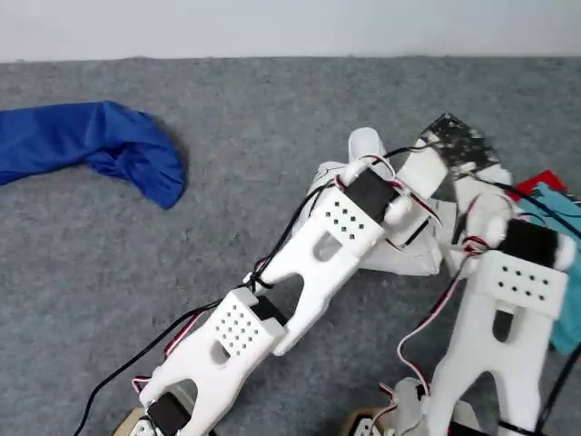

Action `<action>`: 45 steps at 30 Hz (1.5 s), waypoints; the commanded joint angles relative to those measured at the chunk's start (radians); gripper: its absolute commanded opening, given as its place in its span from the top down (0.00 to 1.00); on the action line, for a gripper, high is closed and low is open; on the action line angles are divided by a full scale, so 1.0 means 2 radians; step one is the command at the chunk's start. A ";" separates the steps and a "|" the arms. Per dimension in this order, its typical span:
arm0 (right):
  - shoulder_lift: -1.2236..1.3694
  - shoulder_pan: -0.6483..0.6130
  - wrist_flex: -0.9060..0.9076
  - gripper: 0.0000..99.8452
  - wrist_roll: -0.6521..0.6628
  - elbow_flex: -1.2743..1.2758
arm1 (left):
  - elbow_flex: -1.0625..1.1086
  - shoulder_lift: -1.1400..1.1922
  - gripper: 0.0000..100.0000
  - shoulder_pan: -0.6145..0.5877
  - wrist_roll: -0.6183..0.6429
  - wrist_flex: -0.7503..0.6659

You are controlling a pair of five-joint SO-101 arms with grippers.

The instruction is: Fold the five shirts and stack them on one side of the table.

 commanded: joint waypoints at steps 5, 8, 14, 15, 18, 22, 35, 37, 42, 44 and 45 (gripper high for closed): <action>-0.008 0.092 0.002 0.82 0.007 -0.051 | -0.009 0.039 0.99 0.031 0.005 -0.058; -0.009 0.102 0.002 0.82 0.005 -0.055 | -0.009 0.049 0.99 0.043 0.004 -0.056; -0.009 0.102 0.002 0.82 0.004 -0.055 | -0.010 0.069 0.99 0.046 0.004 -0.094; -0.009 0.102 0.002 0.82 0.004 -0.055 | -0.010 0.074 0.98 0.046 0.004 -0.103; -0.009 0.102 0.003 0.82 0.004 -0.055 | -0.024 0.088 0.96 0.046 0.004 -0.122; -0.009 0.102 0.004 0.82 0.004 -0.055 | -0.086 0.115 0.91 0.046 0.005 -0.130; -0.010 0.155 0.012 0.82 0.003 -0.092 | -0.188 0.104 0.91 0.031 -0.009 -0.160; -0.010 0.160 0.012 0.82 0.002 -0.092 | -0.188 0.076 0.91 0.005 -0.044 -0.150; -0.003 0.157 0.010 0.82 -0.015 -0.090 | -0.188 -0.017 0.91 -0.091 -0.098 -0.112; -0.003 0.145 -0.004 0.82 -0.040 -0.088 | -0.187 -0.049 0.91 -0.134 -0.099 -0.094; -0.003 0.134 -0.013 0.82 -0.050 -0.081 | -0.186 -0.060 0.91 -0.156 -0.099 -0.082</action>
